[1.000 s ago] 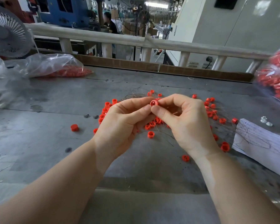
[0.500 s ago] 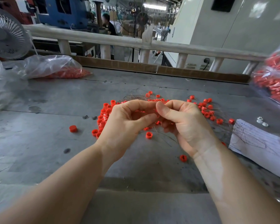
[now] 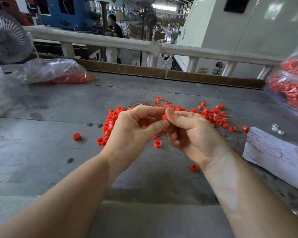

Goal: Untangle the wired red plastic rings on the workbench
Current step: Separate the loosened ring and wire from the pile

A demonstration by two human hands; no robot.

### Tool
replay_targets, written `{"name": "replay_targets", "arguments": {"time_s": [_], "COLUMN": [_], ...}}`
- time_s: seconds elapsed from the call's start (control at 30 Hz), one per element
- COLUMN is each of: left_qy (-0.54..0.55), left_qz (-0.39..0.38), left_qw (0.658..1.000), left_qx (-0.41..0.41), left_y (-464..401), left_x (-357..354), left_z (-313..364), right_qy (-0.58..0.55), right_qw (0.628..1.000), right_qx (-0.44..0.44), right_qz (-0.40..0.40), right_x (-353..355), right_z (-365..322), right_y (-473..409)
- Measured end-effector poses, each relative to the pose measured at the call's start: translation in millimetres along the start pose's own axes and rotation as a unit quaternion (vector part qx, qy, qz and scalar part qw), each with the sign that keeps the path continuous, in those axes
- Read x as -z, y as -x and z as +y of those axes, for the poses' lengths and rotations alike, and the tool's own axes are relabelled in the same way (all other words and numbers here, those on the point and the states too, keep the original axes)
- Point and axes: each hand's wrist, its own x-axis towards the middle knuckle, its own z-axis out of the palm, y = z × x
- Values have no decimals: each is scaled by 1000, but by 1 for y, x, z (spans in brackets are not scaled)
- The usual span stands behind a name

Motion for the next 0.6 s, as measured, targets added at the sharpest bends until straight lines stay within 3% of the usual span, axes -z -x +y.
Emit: {"name": "replay_targets", "arguments": {"time_s": [0.27, 0.6], "left_qy": [123, 115], "left_qz": [-19, -22], "left_qw": [990, 991], "left_qx": [62, 63], "left_y": [-1, 0], "left_x": [2, 1], "left_z": [1, 0], "right_qy": [-34, -37], "right_qw": [999, 998], "right_qx": [13, 18], "right_qz": [-34, -42], "right_x": [1, 1], "right_z": [-4, -6], "right_y": [2, 5]}}
